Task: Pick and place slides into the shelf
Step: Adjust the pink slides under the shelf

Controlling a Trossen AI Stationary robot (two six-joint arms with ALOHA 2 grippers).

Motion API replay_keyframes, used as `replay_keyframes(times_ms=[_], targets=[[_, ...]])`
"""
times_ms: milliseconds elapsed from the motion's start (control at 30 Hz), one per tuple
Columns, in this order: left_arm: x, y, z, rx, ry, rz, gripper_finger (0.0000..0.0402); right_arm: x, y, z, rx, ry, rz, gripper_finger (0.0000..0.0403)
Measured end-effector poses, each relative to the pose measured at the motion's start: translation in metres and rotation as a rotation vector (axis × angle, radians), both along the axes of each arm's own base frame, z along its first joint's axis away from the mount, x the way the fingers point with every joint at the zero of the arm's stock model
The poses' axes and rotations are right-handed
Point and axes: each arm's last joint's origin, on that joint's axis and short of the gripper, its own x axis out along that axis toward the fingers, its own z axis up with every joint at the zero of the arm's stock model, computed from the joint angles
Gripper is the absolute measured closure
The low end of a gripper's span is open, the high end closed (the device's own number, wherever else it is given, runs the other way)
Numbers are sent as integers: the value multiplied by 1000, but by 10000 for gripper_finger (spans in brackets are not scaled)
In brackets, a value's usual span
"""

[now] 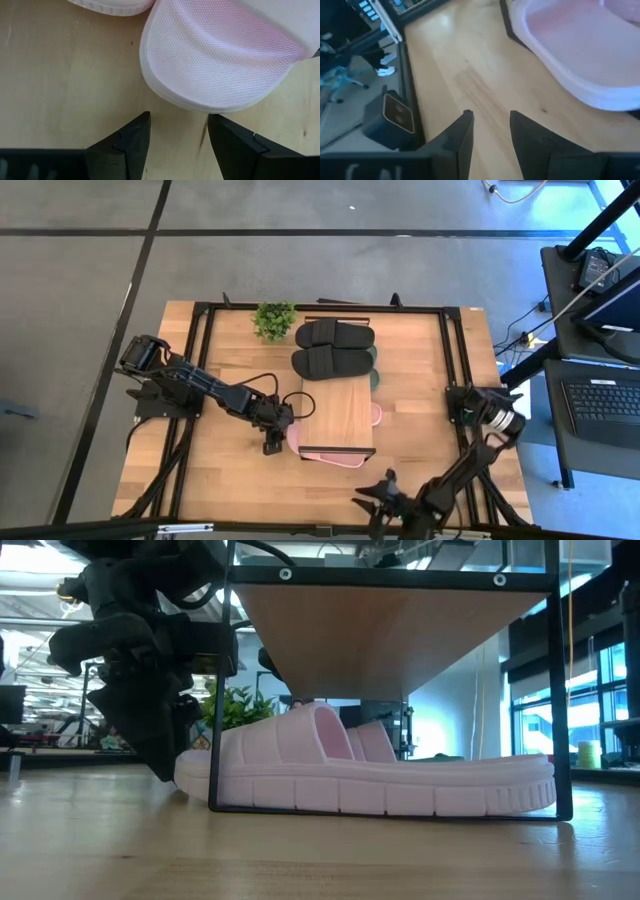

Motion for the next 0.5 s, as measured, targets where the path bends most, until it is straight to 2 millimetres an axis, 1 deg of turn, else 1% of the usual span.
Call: replay_keyframes(times_ms=[133, 233, 333, 433, 500], targets=[[0, 0, 0, 1, -1, -2, 212, 6, 8, -17, -18, -28, -44, 273], [0, 0, 0, 5, -1, -5, 212, 7, 9, -19, 14, -40, -60, 273], [0, 0, 0, 5, -2, -5, 212, 8, 9, -20, 6, -23, -46, 273], [0, 0, 0, 5, -2, -5, 212, 16, 0, -23, 21, -13, -93, 273], [0, 0, 0, 5, -1, -4, 212, 24, -11, -27, 3, -5, -142, 273]])
